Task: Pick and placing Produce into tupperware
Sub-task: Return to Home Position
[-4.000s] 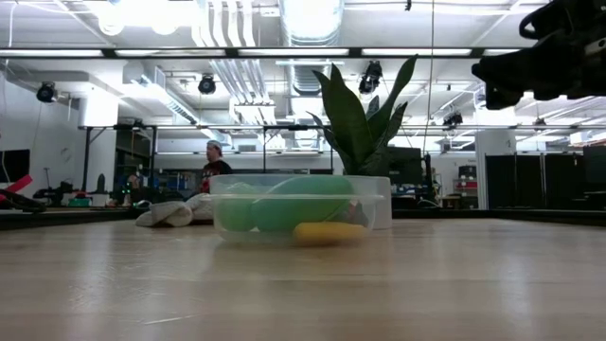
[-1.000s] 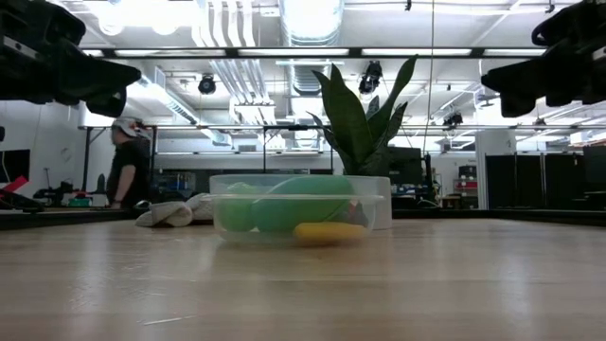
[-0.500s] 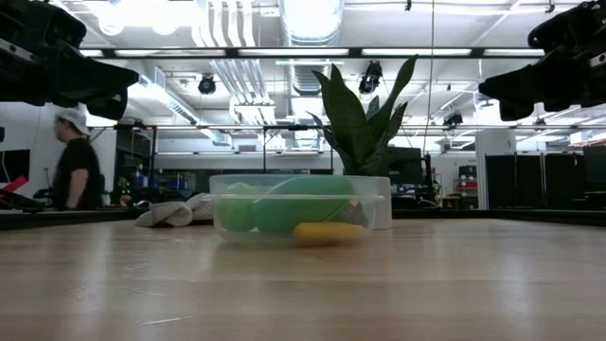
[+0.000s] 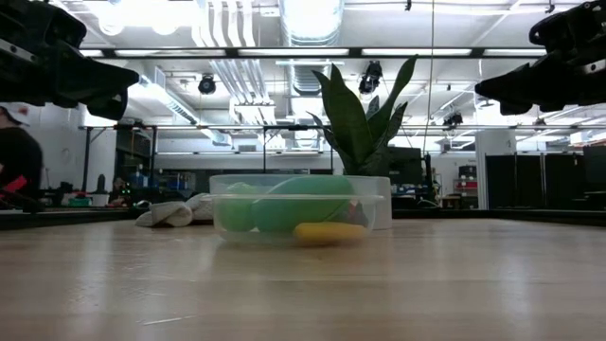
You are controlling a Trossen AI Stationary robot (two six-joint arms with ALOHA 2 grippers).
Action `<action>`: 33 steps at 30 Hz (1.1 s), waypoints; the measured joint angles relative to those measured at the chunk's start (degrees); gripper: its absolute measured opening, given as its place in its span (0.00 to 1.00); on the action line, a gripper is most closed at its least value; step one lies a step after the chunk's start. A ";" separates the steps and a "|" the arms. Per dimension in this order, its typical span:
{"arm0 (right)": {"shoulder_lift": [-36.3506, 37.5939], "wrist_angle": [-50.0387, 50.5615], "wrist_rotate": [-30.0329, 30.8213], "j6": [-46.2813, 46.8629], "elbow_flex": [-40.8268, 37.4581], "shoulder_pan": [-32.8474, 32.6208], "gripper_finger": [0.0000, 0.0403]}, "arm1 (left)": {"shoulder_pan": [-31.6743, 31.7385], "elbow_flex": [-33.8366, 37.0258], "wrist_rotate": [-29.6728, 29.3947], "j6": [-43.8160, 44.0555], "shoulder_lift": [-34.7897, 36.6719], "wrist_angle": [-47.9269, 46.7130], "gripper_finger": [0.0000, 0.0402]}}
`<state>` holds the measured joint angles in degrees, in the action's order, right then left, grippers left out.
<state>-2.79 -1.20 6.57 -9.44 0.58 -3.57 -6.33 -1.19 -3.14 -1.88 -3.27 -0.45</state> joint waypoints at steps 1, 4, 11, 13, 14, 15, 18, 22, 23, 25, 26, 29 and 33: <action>0.00 0.01 -0.01 0.23 0.00 0.00 0.13 | 0.00 0.00 -0.02 0.01 0.00 0.00 0.00; 0.00 0.01 -0.02 3.34 0.00 0.00 0.13 | 0.00 0.00 -0.08 0.00 -0.07 0.01 0.00; 0.00 0.01 -0.02 12.62 0.02 0.00 0.13 | 0.00 0.00 -0.12 -0.02 -0.02 0.02 0.00; 0.00 0.01 -0.02 13.00 0.02 0.00 0.13 | 0.00 0.02 -0.12 -0.02 -0.07 0.02 0.00; 0.00 0.01 -0.02 13.00 0.02 0.00 0.13 | 0.00 0.02 -0.12 -0.02 -0.07 0.04 0.00; 0.00 0.01 -0.02 13.00 0.02 0.00 0.13 | 0.00 0.02 -0.12 -0.02 -0.07 0.04 0.00; 0.00 0.01 -0.02 13.00 0.02 0.00 0.13 | 0.00 0.02 -0.12 -0.02 -0.04 0.06 0.00; 0.00 0.01 -0.02 13.00 0.02 0.00 0.13 | 0.00 0.04 -0.09 -0.04 -0.07 0.07 0.00; 0.00 0.01 -0.02 13.00 0.02 0.00 0.13 | 0.00 0.04 -0.12 -0.04 -0.04 0.09 0.00; 0.00 0.01 -0.02 13.00 0.02 0.00 0.13 | -0.02 0.04 -0.12 -0.04 0.00 0.11 0.00; 0.00 0.01 -0.02 13.00 0.02 0.00 0.13 | 0.00 0.04 -0.10 -0.04 -0.02 0.11 0.00; 0.00 0.01 -0.02 13.00 0.02 0.00 0.13 | -0.02 0.04 -0.12 -0.04 0.00 0.11 0.00; 0.00 0.01 -0.02 13.00 0.02 0.00 0.13 | -0.02 0.04 -0.10 -0.04 0.00 0.09 0.00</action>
<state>-2.79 -1.19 6.55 3.55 0.60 -3.57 -6.35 -1.15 -3.25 -1.91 -3.27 -0.35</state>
